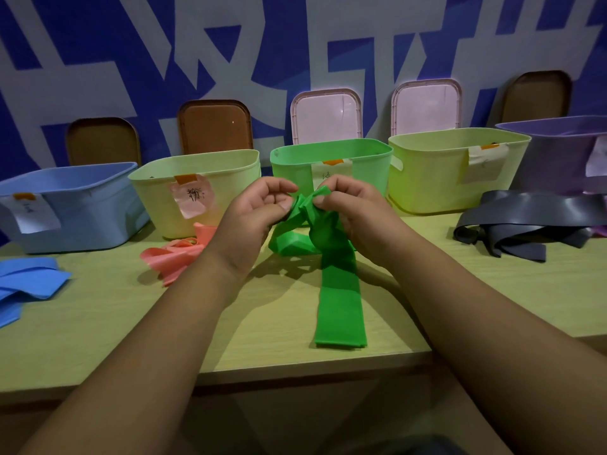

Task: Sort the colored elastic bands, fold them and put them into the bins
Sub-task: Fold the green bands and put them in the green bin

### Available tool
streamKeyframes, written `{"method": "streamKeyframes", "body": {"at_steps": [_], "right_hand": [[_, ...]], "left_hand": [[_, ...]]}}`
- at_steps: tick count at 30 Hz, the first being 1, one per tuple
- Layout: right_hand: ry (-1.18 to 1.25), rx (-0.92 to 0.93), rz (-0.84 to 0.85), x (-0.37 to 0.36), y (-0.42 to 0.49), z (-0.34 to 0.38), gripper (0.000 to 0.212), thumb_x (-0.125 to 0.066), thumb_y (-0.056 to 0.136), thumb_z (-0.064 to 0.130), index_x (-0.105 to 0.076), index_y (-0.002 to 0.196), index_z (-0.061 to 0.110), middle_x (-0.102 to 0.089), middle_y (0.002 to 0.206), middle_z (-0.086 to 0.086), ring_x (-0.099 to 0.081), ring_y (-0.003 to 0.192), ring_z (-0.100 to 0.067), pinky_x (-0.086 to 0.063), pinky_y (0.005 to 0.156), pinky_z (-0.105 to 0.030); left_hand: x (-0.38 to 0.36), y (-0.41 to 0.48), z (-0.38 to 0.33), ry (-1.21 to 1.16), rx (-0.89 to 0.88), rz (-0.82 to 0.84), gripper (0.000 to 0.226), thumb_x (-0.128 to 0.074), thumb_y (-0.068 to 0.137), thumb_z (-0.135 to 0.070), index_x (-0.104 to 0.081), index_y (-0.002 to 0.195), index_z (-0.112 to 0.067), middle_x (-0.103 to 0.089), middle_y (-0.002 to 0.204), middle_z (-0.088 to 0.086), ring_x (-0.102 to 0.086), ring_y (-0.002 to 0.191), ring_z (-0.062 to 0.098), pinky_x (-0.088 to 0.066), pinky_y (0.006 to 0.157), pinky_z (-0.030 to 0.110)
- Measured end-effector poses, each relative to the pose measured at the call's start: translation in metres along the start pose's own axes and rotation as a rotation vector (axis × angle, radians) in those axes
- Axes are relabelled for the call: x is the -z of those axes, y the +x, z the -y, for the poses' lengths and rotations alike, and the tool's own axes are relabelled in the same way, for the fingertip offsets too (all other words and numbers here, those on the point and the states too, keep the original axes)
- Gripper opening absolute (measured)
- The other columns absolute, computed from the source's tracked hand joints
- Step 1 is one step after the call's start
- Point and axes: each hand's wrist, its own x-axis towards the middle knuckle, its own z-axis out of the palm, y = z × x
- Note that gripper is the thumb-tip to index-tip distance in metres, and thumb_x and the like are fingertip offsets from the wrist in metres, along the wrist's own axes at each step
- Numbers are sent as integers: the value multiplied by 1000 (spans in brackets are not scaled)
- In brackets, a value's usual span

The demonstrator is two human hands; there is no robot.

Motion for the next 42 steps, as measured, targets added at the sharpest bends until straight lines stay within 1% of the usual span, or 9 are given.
{"method": "streamKeyframes", "body": {"at_steps": [6,12,15,20,26,30,35,38,42], "right_hand": [[62,5,3,2,0,1,12,-68,98,8,-69,89,16,-67,90,-12,-65,85,-29,-55,73,-39],[21,-5,0,3,1,1,9,-69,99,8,-69,92,14,-68,97,-14,-65,92,-33,-55,81,-45],[3,-10,10,3,1,2,5,-71,95,12,-69,92,14,-67,100,-17,-63,90,-34,-54,77,-43],[-36,-31,42,3,2,-1,4,-75,88,18,-71,87,18,-66,100,-16,-61,94,-35,-47,89,-52],[-241,-11,30,6,2,-1,9,-73,94,11,-70,87,15,-68,90,-9,-65,86,-29,-53,86,-50],[-391,-6,-33,5,1,-3,14,-72,97,11,-65,99,-1,-69,88,-16,-66,78,-25,-55,77,-46],[-348,-19,-30,4,2,-3,9,-73,98,14,-69,96,6,-71,89,-13,-68,82,-26,-56,82,-46],[-220,-30,-15,3,2,-2,4,-72,98,11,-70,95,10,-68,88,-10,-65,81,-25,-53,76,-38],[-97,-41,39,4,0,2,9,-69,99,10,-69,91,13,-66,87,-9,-64,82,-25,-53,76,-35]], "left_hand": [[2,1,1,-7,-27,62,38,-67,89,-6,-67,127,-9,-58,112,15,-58,109,24,-52,98,34],[4,2,1,21,-48,-18,30,-71,84,-3,-71,112,-16,-66,98,2,-63,98,16,-54,89,30],[3,1,0,-28,-49,-8,30,-70,83,2,-71,106,-17,-63,96,3,-62,94,15,-55,82,27],[6,0,-4,-119,-6,3,33,-64,80,5,-70,105,-17,-57,96,7,-59,88,22,-53,73,35],[5,-6,-6,433,-192,-24,38,-61,90,11,-70,107,-22,-61,100,14,-60,92,21,-54,77,29],[8,-6,-7,959,-413,-12,27,-66,92,5,-68,106,-19,-61,100,-7,-56,91,4,-47,76,19],[7,-6,-3,816,-235,-90,21,-67,100,-6,-70,112,-22,-67,100,-6,-61,88,3,-48,73,14],[6,-5,-1,644,-129,-99,14,-68,103,-13,-75,109,-24,-74,99,-1,-69,93,14,-58,80,28],[8,-3,-2,475,-79,-76,11,-67,105,-13,-75,109,-19,-74,103,12,-68,103,37,-58,94,54]]}}
